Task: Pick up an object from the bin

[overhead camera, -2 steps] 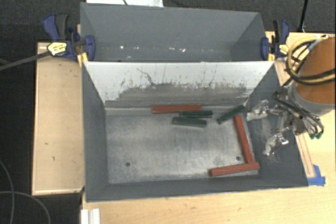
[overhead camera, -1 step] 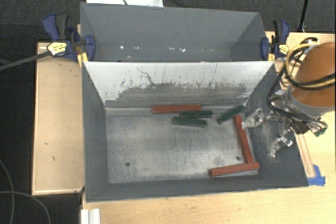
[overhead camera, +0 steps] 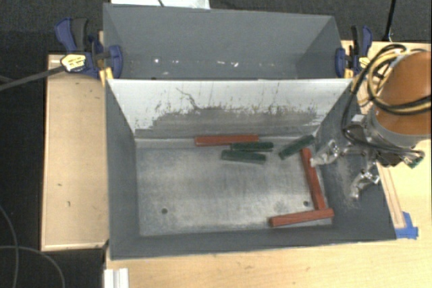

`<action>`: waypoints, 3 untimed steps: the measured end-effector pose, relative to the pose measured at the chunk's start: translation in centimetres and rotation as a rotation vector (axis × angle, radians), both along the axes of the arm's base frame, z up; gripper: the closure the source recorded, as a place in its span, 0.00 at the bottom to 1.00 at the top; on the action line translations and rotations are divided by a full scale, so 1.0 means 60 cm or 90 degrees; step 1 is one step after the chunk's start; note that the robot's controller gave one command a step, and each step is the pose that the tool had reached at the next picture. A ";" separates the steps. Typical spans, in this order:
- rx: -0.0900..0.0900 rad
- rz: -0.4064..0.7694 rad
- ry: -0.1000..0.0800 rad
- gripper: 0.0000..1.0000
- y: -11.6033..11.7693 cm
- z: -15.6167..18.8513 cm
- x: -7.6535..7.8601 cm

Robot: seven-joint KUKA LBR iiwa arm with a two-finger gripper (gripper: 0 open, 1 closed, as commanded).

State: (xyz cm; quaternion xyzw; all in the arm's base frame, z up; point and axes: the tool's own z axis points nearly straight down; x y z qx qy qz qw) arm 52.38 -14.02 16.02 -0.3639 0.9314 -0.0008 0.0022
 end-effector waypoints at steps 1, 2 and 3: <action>0.014 0.271 -0.003 0.00 0.011 -0.118 0.025; 0.000 0.272 -0.001 1.00 -0.009 -0.113 0.019; 0.000 0.272 -0.001 1.00 -0.009 -0.113 0.019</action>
Offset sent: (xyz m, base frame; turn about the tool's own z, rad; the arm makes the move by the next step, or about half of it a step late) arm 0.0109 0.0041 -0.0902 -0.8207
